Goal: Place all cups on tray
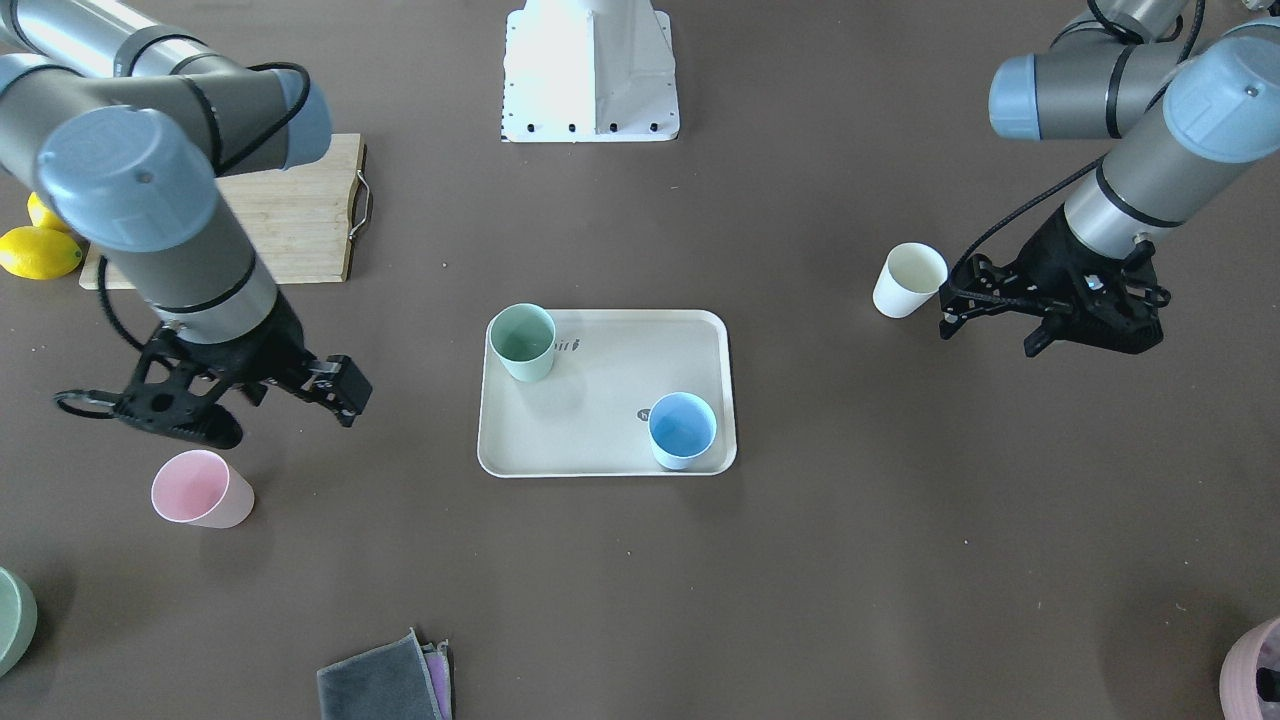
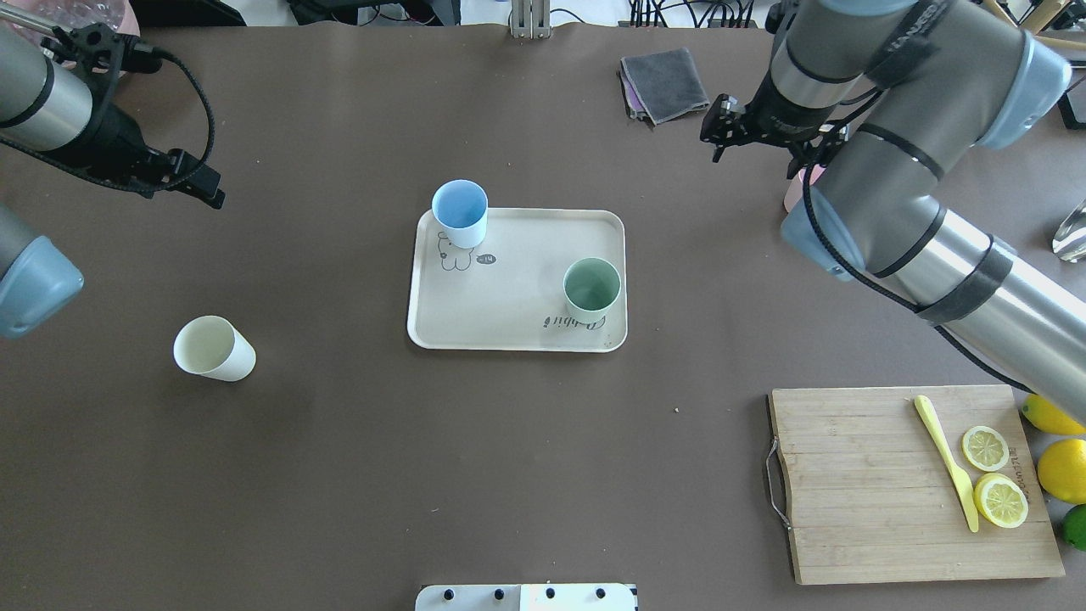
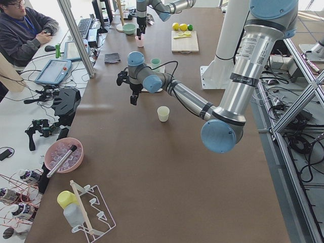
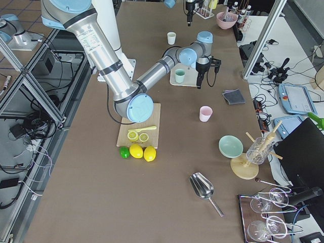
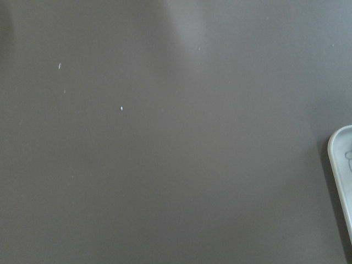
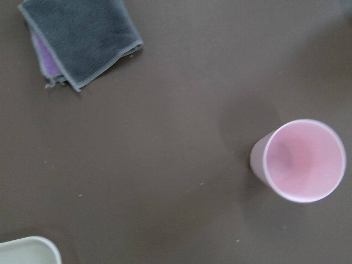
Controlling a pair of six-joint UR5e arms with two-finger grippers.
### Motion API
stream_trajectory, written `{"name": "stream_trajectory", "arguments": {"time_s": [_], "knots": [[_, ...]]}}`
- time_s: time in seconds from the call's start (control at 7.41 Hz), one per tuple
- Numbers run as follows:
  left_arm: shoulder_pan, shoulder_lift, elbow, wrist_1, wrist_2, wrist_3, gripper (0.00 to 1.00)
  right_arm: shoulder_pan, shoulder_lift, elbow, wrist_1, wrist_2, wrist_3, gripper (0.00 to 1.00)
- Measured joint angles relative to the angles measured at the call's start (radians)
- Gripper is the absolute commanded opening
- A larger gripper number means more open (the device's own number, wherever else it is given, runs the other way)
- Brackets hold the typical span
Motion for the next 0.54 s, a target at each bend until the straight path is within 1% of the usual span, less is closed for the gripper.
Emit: {"name": "stream_trajectory", "arguments": {"time_s": [0.14,0.27,0.4,0.54], "knots": [[0.028,0.091,-0.059,-0.034,0.004,-0.023,0.98,0.067,-0.046,0.000,-0.001,0.018,-0.127,1.00],[0.059,0.171,-0.083,-0.104,0.019,-0.056,0.99,0.125,-0.087,-0.001,-0.001,0.037,-0.238,1.00],[0.089,0.233,-0.081,-0.176,0.047,-0.080,0.98,0.165,-0.117,-0.003,0.002,0.055,-0.317,1.00],[0.113,0.273,-0.070,-0.227,0.072,-0.096,0.98,0.189,-0.140,-0.006,0.021,0.068,-0.361,1.00]]}}
